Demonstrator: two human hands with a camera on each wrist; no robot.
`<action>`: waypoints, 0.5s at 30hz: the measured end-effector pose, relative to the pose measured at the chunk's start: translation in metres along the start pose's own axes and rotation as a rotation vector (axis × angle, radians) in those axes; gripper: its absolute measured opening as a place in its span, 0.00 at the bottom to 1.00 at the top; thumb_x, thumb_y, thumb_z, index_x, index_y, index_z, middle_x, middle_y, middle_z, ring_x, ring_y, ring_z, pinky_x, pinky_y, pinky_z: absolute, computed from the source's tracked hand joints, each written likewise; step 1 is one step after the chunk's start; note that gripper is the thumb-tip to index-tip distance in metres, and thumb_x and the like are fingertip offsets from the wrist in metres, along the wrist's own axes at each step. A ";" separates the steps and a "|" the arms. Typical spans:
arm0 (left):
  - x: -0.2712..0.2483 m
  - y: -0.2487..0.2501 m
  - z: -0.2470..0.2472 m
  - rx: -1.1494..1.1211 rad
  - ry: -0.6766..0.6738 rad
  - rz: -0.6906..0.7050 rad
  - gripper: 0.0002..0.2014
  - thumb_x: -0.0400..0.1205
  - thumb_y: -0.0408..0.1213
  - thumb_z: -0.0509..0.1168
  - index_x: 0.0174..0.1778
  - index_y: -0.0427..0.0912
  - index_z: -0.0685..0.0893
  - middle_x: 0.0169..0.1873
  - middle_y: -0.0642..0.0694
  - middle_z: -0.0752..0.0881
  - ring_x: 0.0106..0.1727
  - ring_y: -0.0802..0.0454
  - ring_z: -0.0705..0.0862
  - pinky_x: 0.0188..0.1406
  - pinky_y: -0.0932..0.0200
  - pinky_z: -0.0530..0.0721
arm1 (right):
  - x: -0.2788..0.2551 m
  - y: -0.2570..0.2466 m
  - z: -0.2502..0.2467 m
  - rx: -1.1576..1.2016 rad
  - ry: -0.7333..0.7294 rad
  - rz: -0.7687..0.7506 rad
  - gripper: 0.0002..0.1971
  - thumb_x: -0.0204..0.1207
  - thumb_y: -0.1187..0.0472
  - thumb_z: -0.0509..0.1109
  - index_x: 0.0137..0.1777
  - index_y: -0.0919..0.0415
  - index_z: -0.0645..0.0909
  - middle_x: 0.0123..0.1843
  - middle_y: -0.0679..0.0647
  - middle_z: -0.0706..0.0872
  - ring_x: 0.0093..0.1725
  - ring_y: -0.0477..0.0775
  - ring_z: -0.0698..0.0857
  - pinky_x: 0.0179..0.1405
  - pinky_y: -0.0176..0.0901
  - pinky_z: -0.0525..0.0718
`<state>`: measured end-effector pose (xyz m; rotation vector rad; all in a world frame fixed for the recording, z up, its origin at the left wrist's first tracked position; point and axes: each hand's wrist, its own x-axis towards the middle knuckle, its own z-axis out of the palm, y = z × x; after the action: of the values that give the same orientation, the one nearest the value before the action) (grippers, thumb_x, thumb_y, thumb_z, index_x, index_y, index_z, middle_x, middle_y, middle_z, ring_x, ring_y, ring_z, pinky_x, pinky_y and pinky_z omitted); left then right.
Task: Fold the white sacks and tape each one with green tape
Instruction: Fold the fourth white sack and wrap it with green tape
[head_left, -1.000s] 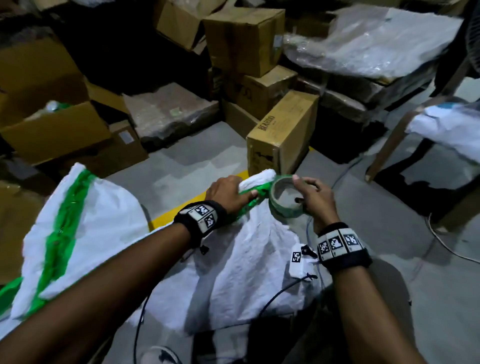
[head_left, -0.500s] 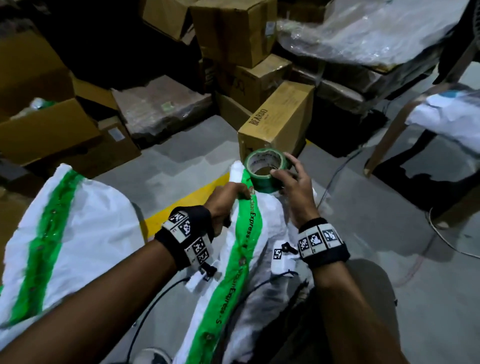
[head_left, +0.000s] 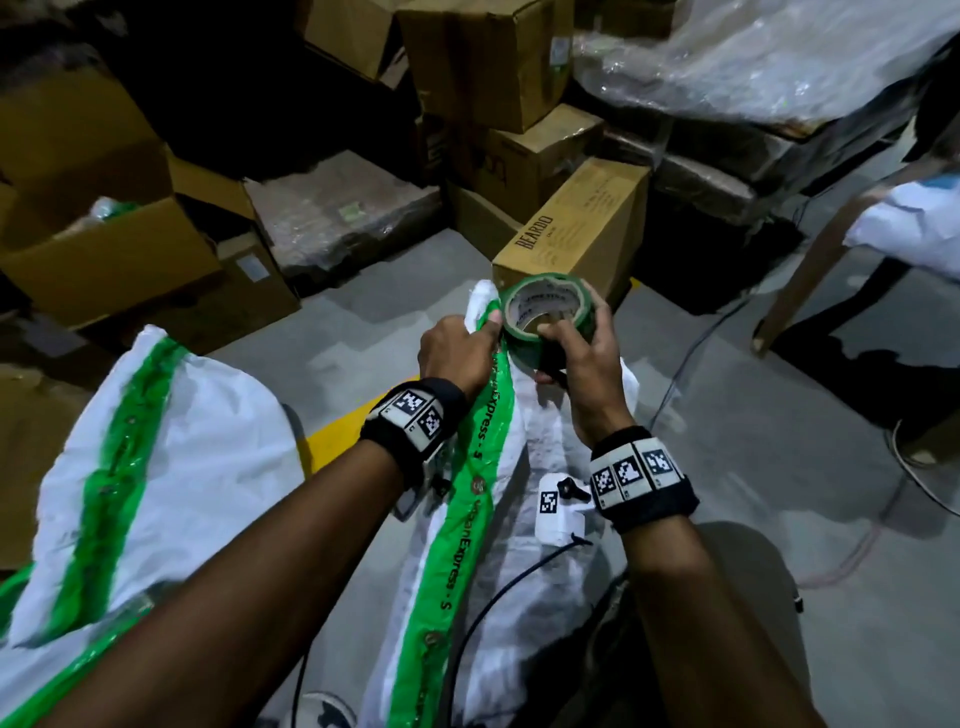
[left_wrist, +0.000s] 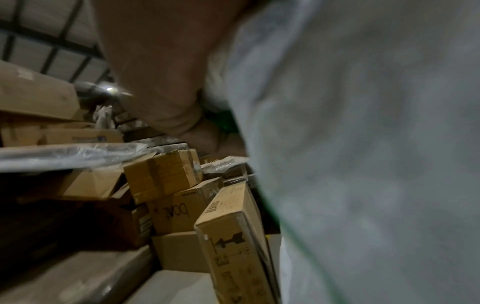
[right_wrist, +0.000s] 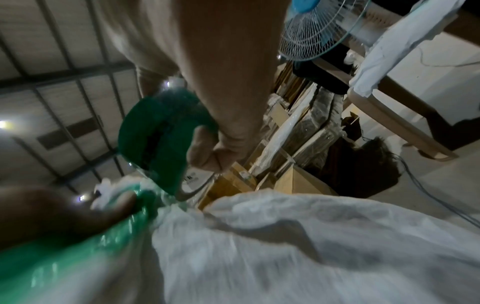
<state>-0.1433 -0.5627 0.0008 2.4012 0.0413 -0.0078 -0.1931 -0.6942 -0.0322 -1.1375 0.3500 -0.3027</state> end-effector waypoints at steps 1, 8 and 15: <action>0.002 -0.002 -0.001 0.031 0.006 0.019 0.23 0.86 0.56 0.62 0.44 0.35 0.84 0.47 0.30 0.87 0.50 0.31 0.84 0.39 0.53 0.69 | 0.003 -0.005 -0.001 -0.011 0.010 -0.016 0.28 0.76 0.57 0.71 0.76 0.40 0.73 0.65 0.53 0.85 0.57 0.54 0.88 0.29 0.44 0.83; 0.025 -0.018 -0.016 0.258 0.024 -0.028 0.25 0.88 0.52 0.61 0.60 0.29 0.85 0.61 0.26 0.85 0.64 0.28 0.81 0.56 0.45 0.78 | 0.000 -0.018 -0.012 -0.088 -0.088 0.034 0.33 0.61 0.43 0.70 0.71 0.39 0.81 0.66 0.50 0.87 0.67 0.60 0.83 0.38 0.46 0.79; 0.040 -0.032 -0.032 0.071 -0.013 -0.099 0.24 0.86 0.54 0.63 0.57 0.33 0.88 0.56 0.29 0.87 0.59 0.32 0.84 0.49 0.50 0.76 | -0.038 0.004 -0.005 -0.617 -0.555 -0.051 0.40 0.60 0.43 0.73 0.78 0.32 0.72 0.65 0.41 0.87 0.59 0.47 0.88 0.64 0.53 0.84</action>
<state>-0.1049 -0.5159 0.0024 2.4675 0.1564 -0.0722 -0.2293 -0.6818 -0.0332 -1.7768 -0.0938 0.0980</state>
